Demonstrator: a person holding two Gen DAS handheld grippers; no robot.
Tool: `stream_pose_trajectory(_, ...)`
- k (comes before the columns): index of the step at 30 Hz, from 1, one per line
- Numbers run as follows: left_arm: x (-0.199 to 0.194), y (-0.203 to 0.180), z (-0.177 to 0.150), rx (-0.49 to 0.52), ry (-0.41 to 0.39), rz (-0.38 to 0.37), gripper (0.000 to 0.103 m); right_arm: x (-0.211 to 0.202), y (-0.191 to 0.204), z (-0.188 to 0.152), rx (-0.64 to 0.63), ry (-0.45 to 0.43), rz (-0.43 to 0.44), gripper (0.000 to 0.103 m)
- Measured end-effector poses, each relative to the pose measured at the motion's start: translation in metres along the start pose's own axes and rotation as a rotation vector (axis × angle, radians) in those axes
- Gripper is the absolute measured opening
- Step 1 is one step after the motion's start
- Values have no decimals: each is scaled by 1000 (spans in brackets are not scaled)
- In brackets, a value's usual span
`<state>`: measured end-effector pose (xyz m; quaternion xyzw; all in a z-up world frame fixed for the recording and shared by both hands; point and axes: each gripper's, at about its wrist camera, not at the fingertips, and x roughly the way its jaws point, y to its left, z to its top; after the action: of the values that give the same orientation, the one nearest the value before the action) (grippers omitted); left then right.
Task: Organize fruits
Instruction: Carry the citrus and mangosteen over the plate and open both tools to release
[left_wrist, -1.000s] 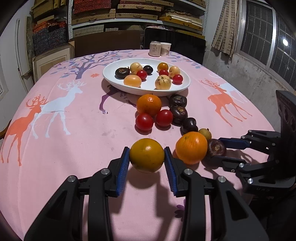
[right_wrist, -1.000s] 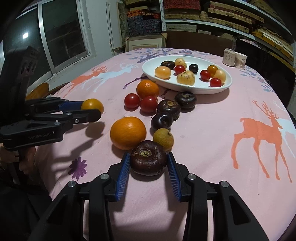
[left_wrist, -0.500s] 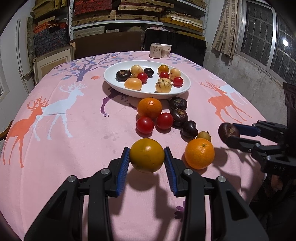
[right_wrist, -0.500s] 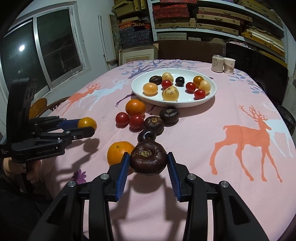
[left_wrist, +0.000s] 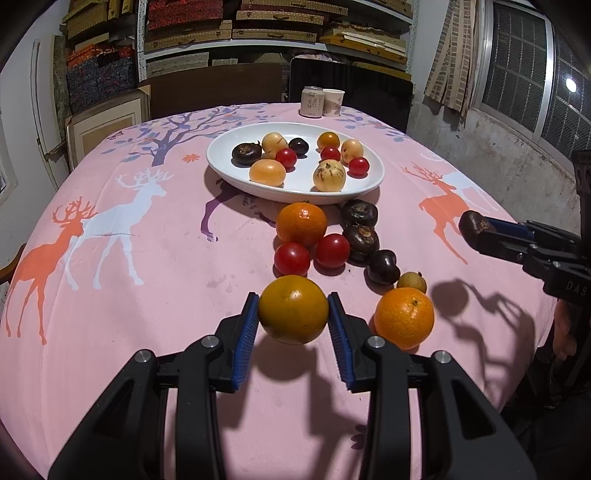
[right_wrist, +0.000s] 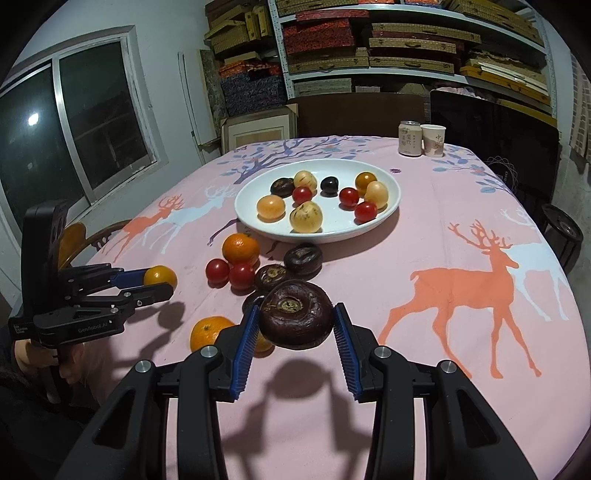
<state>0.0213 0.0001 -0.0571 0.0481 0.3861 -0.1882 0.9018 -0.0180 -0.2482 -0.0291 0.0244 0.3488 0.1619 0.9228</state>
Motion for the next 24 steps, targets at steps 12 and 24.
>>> stream_pose_trajectory(12, 16, 7, 60, 14, -28, -14, 37, 11, -33, 46, 54, -36, -8, 41)
stream_pose_trajectory(24, 89, 20, 152, 45, 8, 15, 37, 69, -68, 135, 107, -1, 20, 41)
